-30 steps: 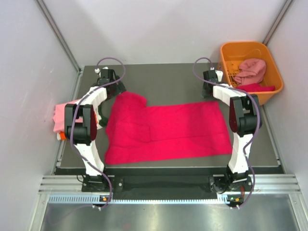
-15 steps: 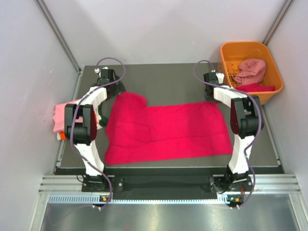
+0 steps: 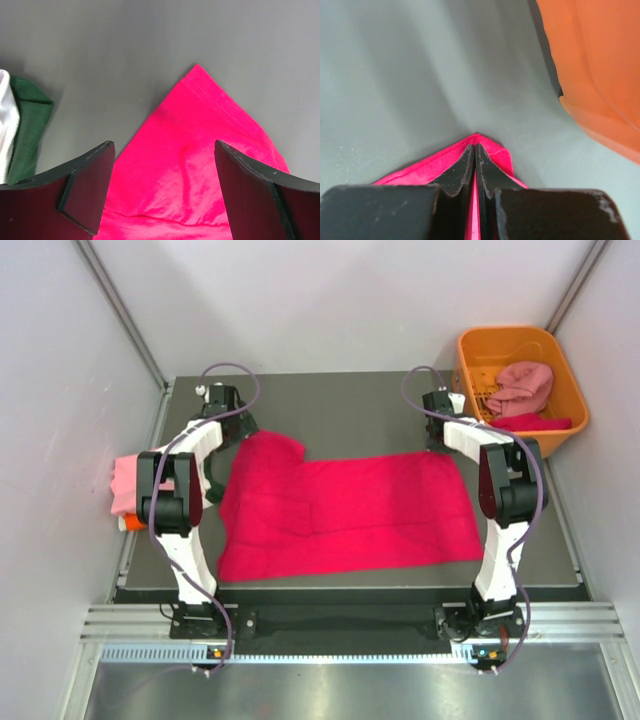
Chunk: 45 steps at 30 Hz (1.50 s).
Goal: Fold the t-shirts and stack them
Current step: Fold the tshirt
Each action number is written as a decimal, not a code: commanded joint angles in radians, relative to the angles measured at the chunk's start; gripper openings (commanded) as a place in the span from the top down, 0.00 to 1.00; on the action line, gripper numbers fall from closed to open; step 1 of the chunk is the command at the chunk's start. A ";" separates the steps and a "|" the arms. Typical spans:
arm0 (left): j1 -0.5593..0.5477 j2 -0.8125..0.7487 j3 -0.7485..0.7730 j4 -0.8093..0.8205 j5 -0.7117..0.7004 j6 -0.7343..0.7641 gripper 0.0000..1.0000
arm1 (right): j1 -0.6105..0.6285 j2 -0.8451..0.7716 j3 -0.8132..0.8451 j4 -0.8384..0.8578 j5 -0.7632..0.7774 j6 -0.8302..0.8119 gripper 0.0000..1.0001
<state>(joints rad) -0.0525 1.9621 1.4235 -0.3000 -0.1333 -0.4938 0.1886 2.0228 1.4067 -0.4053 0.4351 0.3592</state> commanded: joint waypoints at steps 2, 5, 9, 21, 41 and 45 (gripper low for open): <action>0.017 0.021 0.045 0.027 -0.019 -0.002 0.15 | 0.032 -0.061 0.040 0.011 0.036 -0.017 1.00; 0.031 0.035 0.051 0.041 0.000 -0.006 0.15 | 0.054 -0.079 0.034 0.028 0.079 -0.032 1.00; 0.040 0.079 0.086 0.041 0.018 0.008 0.16 | 0.072 -0.104 0.008 0.065 0.112 -0.046 1.00; 0.040 0.211 0.204 -0.011 0.161 0.020 0.25 | 0.075 -0.142 -0.020 0.092 0.097 -0.049 1.00; 0.040 0.101 0.132 0.104 0.235 0.008 1.00 | 0.023 -0.119 0.061 -0.004 -0.006 -0.025 1.00; 0.040 0.146 0.224 0.055 0.233 0.006 1.00 | 0.020 -0.102 0.101 -0.013 -0.007 -0.022 1.00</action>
<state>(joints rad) -0.0139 2.1197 1.5639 -0.2710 0.0891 -0.4812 0.2169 1.9289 1.4376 -0.4236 0.4400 0.3252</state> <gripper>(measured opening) 0.015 0.005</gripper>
